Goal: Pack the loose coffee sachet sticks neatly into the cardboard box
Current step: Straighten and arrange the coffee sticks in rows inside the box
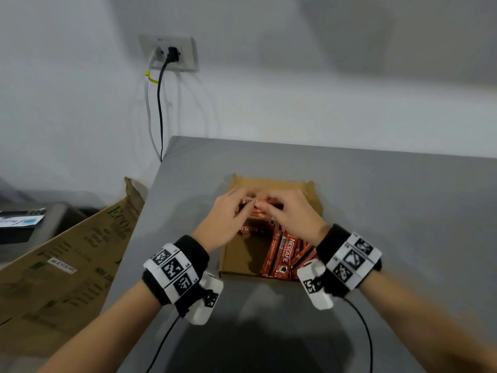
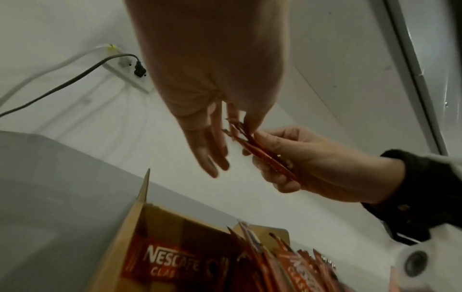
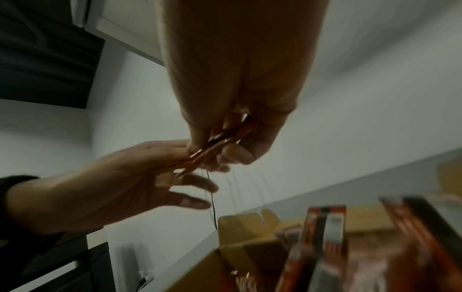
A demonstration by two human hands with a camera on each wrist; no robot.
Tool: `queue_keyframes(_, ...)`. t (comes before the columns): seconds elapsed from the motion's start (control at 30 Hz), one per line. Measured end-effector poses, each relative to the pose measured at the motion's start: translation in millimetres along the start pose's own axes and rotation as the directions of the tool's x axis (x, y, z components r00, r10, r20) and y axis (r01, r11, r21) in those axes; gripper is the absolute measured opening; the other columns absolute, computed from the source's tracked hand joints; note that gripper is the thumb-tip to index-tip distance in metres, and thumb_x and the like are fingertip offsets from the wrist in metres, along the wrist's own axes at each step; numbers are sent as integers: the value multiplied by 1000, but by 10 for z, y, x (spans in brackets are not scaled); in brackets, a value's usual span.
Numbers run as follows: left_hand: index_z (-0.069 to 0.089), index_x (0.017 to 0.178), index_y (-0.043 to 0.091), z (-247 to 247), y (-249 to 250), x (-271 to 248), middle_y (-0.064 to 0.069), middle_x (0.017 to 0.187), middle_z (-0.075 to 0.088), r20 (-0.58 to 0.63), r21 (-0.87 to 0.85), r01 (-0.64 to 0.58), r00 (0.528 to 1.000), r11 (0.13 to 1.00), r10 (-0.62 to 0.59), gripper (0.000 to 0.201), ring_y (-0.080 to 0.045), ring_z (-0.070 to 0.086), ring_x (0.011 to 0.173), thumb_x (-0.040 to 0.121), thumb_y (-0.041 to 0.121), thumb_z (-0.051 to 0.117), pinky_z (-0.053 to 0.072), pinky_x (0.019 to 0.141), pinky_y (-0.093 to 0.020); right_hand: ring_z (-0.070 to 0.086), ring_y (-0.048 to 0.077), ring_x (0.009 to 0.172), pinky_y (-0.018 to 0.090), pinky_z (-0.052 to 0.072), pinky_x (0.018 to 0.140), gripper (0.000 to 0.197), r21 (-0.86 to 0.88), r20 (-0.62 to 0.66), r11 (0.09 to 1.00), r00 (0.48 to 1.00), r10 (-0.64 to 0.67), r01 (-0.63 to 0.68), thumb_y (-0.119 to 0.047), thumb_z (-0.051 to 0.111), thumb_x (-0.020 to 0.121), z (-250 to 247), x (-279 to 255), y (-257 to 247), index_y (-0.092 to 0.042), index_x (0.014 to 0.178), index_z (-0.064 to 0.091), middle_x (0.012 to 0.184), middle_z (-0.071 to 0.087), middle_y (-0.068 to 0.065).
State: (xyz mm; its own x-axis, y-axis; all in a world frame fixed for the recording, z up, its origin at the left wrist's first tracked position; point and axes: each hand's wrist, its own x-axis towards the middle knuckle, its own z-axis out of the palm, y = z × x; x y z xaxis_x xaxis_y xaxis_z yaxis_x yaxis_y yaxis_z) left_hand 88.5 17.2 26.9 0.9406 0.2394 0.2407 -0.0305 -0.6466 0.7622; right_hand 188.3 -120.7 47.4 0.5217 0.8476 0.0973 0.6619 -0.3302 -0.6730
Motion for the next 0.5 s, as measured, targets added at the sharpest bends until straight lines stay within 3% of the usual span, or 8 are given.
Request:
queue_keyframes(0.07, 65, 109, 6, 27, -14, -42, -1, 101, 62, -26, -17, -5, 1000, 1000, 4, 20, -4, 58, 85, 92, 8, 54, 42, 75, -3, 60, 4, 82, 13, 45, 73, 20, 38, 10, 999, 1000, 10, -10, -23, 52, 94, 97, -75, 3, -13, 104, 66, 94, 68, -4)
queue_keyframes(0.17, 67, 101, 5, 26, -56, -82, -1, 94, 64, -132, -104, 104, 984, 989, -118, 15, 2, 60, 62, 91, 6, 56, 47, 60, -6, 53, 4, 106, 13, 42, 91, 37, 74, 115, 997, 993, -2, -7, -24, 56, 92, 198, -174, 58, -17, 128, 51, 119, 59, -5)
queue_keyframes(0.23, 66, 99, 5, 12, -97, -88, -2, 91, 63, -163, -127, 128, 976, 984, -148, 14, 3, 60, 56, 91, 6, 55, 48, 54, -8, 49, 4, 112, 16, 39, 97, 45, 14, 58, 999, 998, -40, 39, -20, 62, 87, 238, -224, 95, -19, 130, 48, 122, 56, -3)
queue_keyframes(0.3, 66, 97, 5, 15, -97, -104, -3, 88, 63, -158, -133, 139, 975, 981, -159, 13, 5, 58, 53, 92, 5, 54, 47, 52, -9, 49, 0, 107, 7, 36, 94, 40, -30, -46, 993, 992, -118, 117, -16, 65, 85, 250, -249, 106, -19, 124, 55, 116, 59, -5)
queue_keyframes(0.37, 67, 95, 7, 26, -101, -139, -1, 83, 64, -155, -159, 149, 972, 976, -174, 14, 3, 57, 52, 93, 7, 53, 47, 53, -11, 53, -7, 96, 2, 37, 87, 32, -32, -69, 993, 991, -118, 116, -18, 63, 87, 232, -266, 84, -17, 118, 62, 106, 63, -9)
queue_keyframes(0.43, 67, 97, 9, 16, -93, -194, 2, 81, 65, -118, -231, 173, 972, 957, -205, 16, 2, 58, 60, 94, 12, 52, 49, 58, -14, 56, -9, 76, 4, 43, 74, 25, 2, -58, 999, 998, -35, 36, -20, 56, 91, 204, -282, 84, -16, 114, 64, 90, 64, -12)
queue_keyframes(0.5, 66, 102, 15, -7, -97, -247, 3, 87, 66, -23, -286, 189, 979, 939, -204, 15, -3, 62, 71, 91, 17, 56, 54, 66, -19, 58, 0, 63, 11, 48, 64, 21, 43, -61, 999, 998, 36, -33, -19, 49, 95, 193, -307, 115, -13, 107, 64, 75, 62, -11)
